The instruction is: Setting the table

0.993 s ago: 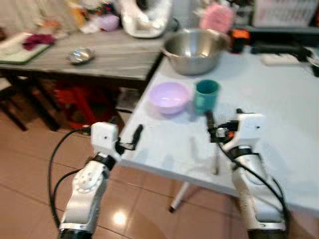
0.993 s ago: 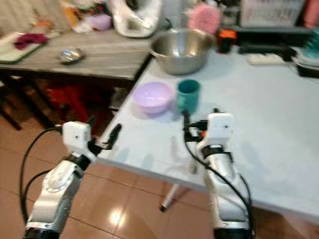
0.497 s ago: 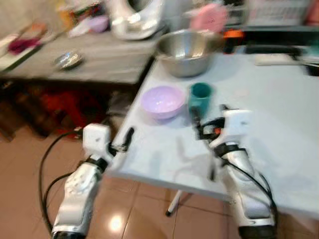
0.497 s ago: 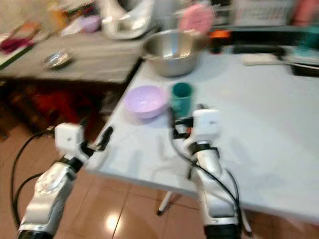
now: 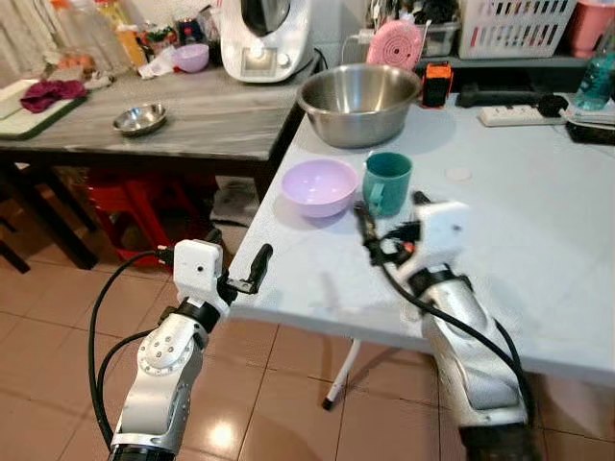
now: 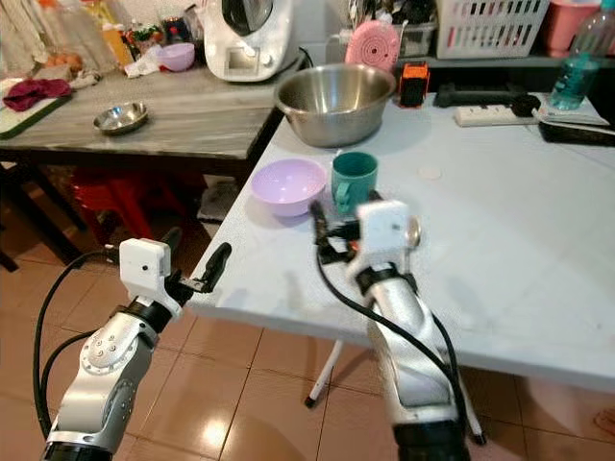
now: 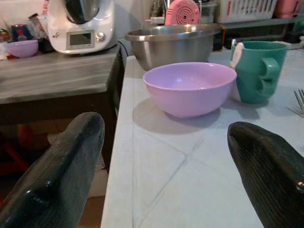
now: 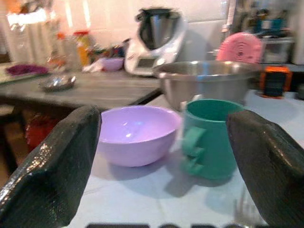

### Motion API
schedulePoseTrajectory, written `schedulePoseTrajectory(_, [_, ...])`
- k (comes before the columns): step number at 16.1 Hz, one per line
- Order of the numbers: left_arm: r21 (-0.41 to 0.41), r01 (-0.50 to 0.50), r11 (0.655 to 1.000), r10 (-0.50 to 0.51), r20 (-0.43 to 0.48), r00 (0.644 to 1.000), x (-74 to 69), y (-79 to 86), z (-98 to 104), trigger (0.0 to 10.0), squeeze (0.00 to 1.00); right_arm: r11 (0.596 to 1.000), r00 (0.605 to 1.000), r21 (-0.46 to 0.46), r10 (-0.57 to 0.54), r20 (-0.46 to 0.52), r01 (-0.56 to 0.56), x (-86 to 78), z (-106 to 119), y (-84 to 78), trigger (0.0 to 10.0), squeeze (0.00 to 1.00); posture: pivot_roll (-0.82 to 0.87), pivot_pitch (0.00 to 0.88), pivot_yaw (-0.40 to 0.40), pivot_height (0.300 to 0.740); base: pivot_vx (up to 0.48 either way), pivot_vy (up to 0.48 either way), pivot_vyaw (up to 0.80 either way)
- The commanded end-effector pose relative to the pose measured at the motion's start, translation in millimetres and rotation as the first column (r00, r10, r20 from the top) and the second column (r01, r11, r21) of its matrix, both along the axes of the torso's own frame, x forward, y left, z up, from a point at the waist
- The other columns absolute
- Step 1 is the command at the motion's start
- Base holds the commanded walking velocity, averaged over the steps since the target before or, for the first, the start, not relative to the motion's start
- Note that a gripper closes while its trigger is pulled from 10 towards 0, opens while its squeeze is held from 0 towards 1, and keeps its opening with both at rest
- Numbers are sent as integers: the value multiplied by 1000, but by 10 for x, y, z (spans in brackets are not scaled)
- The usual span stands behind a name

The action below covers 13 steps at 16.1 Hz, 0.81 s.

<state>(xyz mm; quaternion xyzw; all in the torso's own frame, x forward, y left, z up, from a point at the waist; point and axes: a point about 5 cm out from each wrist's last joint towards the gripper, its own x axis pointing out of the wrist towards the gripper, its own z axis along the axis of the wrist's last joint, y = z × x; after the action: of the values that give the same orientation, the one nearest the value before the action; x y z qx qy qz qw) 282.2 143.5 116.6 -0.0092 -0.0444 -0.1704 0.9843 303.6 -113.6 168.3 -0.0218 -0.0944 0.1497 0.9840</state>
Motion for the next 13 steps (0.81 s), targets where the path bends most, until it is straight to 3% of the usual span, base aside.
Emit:
schedulePoseTrajectory(1, [35,23,999,-23,11,1000,-23,46,16,10000,0,996,998,-71,59,1,-59,74,34,105,10000,0,-145,90,112,740,0,0,0])
schedulePoseTrajectory(5, [101,114,988,-117,24,993,-95,18,6,10000,0,979,993,-169,114,-17,-115,267,122,161,10000,0,-132,100,105,740,0,0,0])
schedulePoseTrajectory(6, [102,118,988,-121,22,992,-90,42,9,10000,0,967,993,-226,115,-37,-121,425,196,176,10000,0,-122,101,105,740,0,0,0])
schedulePoseTrajectory(9, [101,109,989,-111,19,994,-93,62,9,10000,0,917,992,-379,117,-42,-124,654,318,226,10000,0,-112,103,105,740,0,0,0])
schedulePoseTrajectory(13, [90,128,988,-128,-2,992,-173,18,-32,10000,0,865,983,-468,159,-88,-182,804,343,282,10000,0,-105,131,96,740,0,0,0])
